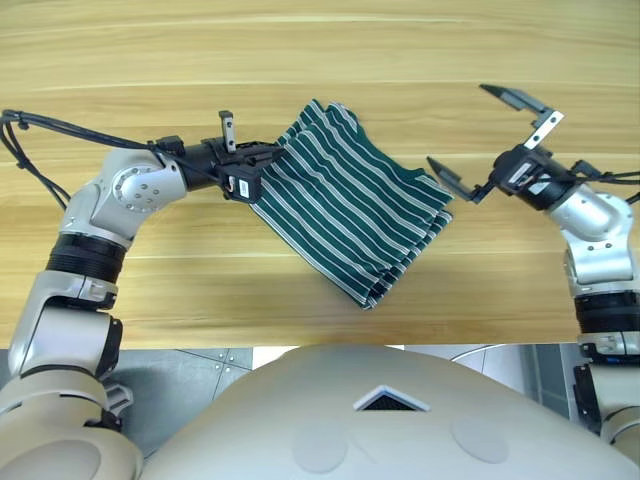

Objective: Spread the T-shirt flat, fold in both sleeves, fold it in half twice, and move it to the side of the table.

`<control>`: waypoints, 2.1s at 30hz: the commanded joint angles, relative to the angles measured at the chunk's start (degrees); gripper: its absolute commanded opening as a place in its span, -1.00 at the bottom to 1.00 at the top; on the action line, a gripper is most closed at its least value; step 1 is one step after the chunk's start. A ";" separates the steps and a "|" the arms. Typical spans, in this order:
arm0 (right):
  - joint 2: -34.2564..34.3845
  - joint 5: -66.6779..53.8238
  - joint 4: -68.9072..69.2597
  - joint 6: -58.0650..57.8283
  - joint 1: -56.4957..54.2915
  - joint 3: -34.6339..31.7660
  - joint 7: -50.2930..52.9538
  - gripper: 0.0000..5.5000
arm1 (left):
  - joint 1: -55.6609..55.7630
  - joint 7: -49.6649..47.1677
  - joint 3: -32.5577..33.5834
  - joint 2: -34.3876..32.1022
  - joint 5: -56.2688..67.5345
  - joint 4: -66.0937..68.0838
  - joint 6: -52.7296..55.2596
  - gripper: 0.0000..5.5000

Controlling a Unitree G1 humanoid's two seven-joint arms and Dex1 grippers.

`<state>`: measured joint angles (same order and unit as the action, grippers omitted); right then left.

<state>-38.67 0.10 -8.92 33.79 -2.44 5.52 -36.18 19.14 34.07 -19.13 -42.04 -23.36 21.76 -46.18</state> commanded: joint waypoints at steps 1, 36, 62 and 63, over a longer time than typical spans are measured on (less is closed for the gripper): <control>1.43 2.18 -0.49 -0.55 -0.95 2.51 -1.03 0.96 | 0.09 -0.61 -0.28 0.30 -0.53 0.84 -0.22 -0.99; -7.24 -5.27 4.16 4.78 11.20 2.94 -10.91 0.96 | 0.11 -2.22 0.02 0.79 -1.09 3.77 -1.08 -0.99; 20.58 12.26 -25.85 1.19 -21.09 20.04 -2.92 0.96 | 10.76 -0.68 27.95 11.06 44.25 15.78 8.65 -0.99; 21.26 13.40 -29.75 1.82 -21.83 19.92 -1.02 0.96 | 10.75 -0.61 28.12 11.59 43.92 15.94 8.48 -0.99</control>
<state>-18.68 11.32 -31.70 34.82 -22.14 25.45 -40.12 28.41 33.52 8.32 -31.73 21.62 36.98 -37.62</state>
